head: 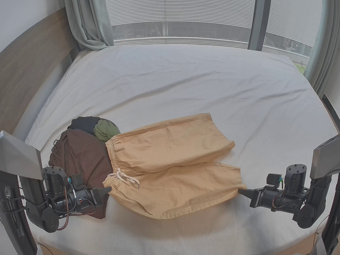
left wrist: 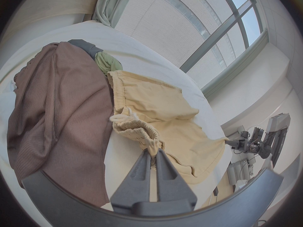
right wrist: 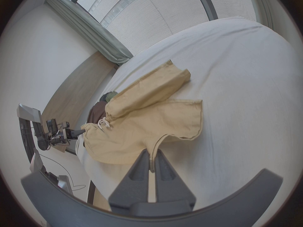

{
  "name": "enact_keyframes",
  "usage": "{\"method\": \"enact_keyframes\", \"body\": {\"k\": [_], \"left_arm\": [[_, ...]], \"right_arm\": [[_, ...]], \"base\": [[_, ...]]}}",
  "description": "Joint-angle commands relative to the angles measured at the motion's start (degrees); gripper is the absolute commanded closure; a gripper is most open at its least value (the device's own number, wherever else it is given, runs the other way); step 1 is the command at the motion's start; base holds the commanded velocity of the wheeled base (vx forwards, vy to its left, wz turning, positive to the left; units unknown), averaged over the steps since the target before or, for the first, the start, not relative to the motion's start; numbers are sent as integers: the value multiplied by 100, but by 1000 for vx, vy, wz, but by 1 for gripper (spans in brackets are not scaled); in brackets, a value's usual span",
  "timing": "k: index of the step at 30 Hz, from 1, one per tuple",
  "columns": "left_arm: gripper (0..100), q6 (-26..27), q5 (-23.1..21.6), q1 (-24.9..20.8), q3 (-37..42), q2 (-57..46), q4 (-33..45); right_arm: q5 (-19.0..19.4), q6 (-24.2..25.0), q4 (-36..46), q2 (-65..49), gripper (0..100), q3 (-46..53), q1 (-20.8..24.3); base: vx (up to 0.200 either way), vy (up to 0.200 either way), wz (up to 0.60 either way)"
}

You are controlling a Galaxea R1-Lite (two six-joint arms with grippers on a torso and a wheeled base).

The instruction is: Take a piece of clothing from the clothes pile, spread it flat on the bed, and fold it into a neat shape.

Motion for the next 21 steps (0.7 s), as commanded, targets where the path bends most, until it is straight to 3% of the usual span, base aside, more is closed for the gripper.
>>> {"method": "enact_keyframes", "body": {"k": [1,13,21], "left_arm": [[100,-109,32,-9,-138,-91,-4],[100,-276,111,-35,-261,-135,-4],[100,-381,260,-79,-349,-144,-4]], "right_arm": [[-8,41,1,-148,100,-183,-9],[-8,85,80,-254,100,-622,-150],[-8,234,721,-781,100,-1176,-194]], "base": [[0,0,0],[0,0,0],[0,0,0]]}}
